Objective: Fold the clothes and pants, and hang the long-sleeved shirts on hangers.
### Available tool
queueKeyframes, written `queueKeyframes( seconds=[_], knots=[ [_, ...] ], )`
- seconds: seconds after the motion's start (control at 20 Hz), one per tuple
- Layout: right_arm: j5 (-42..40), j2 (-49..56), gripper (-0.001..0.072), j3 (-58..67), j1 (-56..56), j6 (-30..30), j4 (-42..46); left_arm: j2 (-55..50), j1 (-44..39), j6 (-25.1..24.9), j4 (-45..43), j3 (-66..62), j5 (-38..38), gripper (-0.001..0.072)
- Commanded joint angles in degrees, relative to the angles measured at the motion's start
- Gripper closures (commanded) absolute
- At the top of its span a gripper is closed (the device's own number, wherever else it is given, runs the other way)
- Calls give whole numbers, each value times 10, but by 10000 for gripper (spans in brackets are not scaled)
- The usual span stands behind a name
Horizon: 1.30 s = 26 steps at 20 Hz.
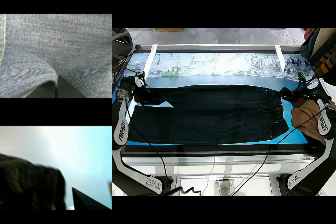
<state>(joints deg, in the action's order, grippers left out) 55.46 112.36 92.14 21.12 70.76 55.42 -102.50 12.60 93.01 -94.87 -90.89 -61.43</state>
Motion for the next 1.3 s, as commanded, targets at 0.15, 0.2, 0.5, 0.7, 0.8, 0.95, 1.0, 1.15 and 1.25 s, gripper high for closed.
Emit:
queueKeyframes(
  seconds=[0.15,0.2,0.5,0.7,0.8,0.95,1.0,1.15,1.25],
  knots=[
    [-16,24,586,12,-14,-45,-75,1,-3,0,9,0,9,686],
    [-10,22,684,17,-19,-45,-78,5,-5,0,12,-1,9,686],
    [10,-12,684,125,-22,-23,-73,38,-18,29,15,-137,24,687],
    [10,-14,684,184,-27,7,-72,46,-22,53,12,-233,57,688],
    [7,-13,684,184,-27,7,-59,50,-33,31,-36,-216,34,689],
    [5,-12,684,176,-27,22,-8,50,-43,68,-116,-77,-4,688],
    [3,-12,684,172,-27,33,7,50,-43,85,-116,-21,5,688],
    [-12,-12,684,152,-27,34,39,50,-44,154,-116,86,59,687],
    [-31,-12,684,137,-27,34,41,50,-45,172,-116,116,66,687]
  ],
)
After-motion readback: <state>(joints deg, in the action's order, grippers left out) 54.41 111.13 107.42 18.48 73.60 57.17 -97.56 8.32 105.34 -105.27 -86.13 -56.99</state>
